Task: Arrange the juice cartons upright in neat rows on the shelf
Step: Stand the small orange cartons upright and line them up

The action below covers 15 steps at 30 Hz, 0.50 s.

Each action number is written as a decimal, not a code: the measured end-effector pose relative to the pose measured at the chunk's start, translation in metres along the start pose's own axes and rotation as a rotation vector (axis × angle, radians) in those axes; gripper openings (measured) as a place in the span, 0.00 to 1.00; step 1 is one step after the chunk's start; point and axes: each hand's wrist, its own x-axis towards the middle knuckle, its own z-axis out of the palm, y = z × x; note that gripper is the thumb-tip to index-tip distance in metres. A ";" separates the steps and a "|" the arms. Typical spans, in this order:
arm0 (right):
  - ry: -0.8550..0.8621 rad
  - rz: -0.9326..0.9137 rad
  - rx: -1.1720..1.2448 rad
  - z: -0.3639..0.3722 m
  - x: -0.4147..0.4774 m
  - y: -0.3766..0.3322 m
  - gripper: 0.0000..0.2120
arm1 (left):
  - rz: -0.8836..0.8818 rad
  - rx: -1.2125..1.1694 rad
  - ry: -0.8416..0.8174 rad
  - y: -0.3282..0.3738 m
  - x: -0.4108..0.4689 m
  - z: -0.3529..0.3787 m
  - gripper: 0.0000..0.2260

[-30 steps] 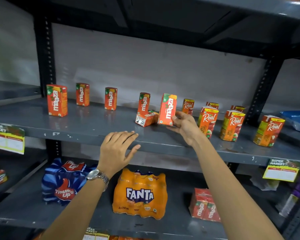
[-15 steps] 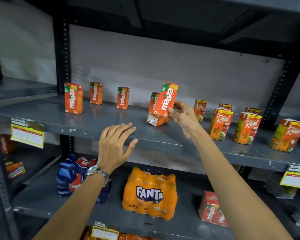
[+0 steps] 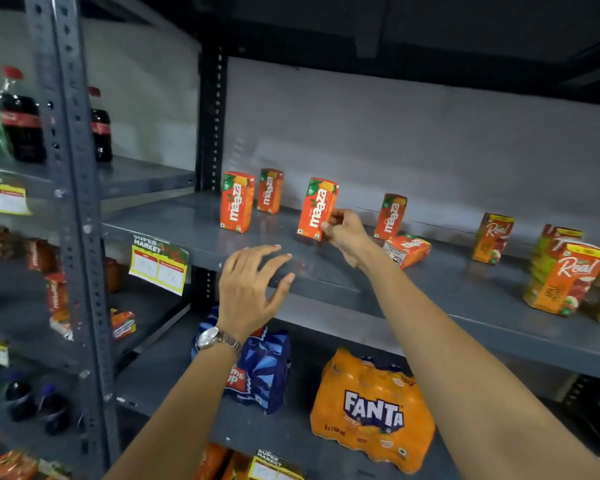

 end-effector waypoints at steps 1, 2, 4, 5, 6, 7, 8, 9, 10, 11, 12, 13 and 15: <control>-0.004 0.012 -0.008 0.001 0.002 0.002 0.19 | 0.004 -0.007 -0.001 -0.001 -0.001 0.001 0.15; -0.013 0.025 -0.022 0.000 0.003 0.004 0.19 | 0.008 -0.012 0.000 -0.001 -0.002 0.003 0.14; -0.032 0.044 -0.062 -0.001 0.004 0.009 0.19 | 0.010 -0.017 0.002 -0.003 -0.003 0.004 0.14; -0.038 0.048 -0.078 -0.003 0.004 0.010 0.19 | 0.011 -0.016 -0.001 -0.004 -0.003 0.005 0.14; -0.044 0.048 -0.086 -0.004 0.003 0.011 0.19 | 0.011 -0.014 -0.006 -0.004 -0.003 0.005 0.15; -0.048 0.045 -0.094 -0.005 0.002 0.011 0.19 | 0.010 -0.013 -0.011 -0.004 -0.003 0.005 0.15; -0.054 0.040 -0.096 -0.006 0.002 0.010 0.19 | 0.009 -0.014 -0.013 -0.005 -0.003 0.005 0.15; -0.063 0.033 -0.102 -0.008 0.001 0.010 0.20 | 0.009 -0.015 -0.013 -0.005 -0.003 0.006 0.15; -0.075 0.026 -0.106 -0.009 -0.001 0.009 0.20 | 0.008 -0.017 -0.010 -0.005 -0.003 0.006 0.16; -0.089 0.020 -0.119 -0.011 -0.002 0.009 0.20 | 0.003 -0.020 -0.004 -0.005 -0.004 0.006 0.16; -0.102 0.010 -0.139 -0.013 -0.005 0.009 0.21 | -0.006 -0.026 0.004 -0.004 -0.004 0.007 0.16; -0.102 -0.010 -0.184 -0.015 -0.006 0.009 0.22 | -0.020 -0.034 0.012 -0.001 -0.004 0.007 0.17; -0.056 -0.104 -0.257 -0.022 -0.009 0.008 0.24 | -0.038 -0.056 0.028 0.008 -0.003 0.008 0.17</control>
